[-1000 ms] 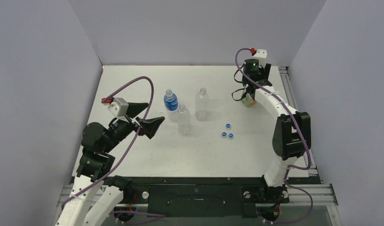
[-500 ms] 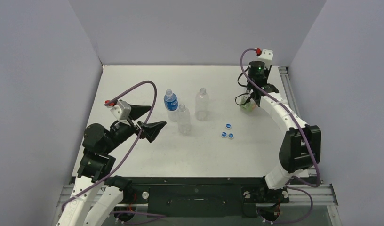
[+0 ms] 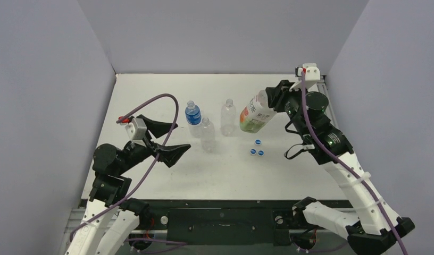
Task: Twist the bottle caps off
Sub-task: Pick up the plastic bottle at the center of the board.
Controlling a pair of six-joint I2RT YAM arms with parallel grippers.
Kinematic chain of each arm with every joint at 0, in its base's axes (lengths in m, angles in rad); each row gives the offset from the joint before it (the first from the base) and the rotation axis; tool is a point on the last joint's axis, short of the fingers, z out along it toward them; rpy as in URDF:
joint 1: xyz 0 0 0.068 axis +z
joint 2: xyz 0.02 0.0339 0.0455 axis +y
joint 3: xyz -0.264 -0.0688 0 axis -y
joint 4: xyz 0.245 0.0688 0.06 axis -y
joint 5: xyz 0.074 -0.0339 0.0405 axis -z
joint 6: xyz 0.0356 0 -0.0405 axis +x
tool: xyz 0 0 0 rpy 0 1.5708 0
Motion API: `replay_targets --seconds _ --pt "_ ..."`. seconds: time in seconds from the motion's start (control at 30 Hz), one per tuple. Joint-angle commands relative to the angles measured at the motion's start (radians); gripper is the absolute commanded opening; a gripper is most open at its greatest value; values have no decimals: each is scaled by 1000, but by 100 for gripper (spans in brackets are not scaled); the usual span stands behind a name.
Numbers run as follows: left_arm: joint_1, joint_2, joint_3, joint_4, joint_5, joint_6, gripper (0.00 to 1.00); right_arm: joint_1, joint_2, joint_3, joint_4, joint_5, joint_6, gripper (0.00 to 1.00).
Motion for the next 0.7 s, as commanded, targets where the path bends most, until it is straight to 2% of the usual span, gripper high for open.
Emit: replay_targets --seconds 0.0,0.1,0.17,0.33,0.53,0.67 --pt "-6 -15 11 121 100 -80 96 58 -74 44 -121 -293 56 0" --pt "-10 -8 21 122 125 -89 97 119 -94 54 -97 -415 118 0" --pt "-15 -8 24 115 137 -90 97 176 -92 64 -58 -434 151 0" --pt "-25 -13 24 90 153 -78 97 335 -14 104 19 -406 207 0" --pt "-28 -14 13 49 177 -27 97 484 104 173 75 -259 244 0" --pt "-28 -19 27 8 179 25 97 519 141 197 113 -310 207 0"
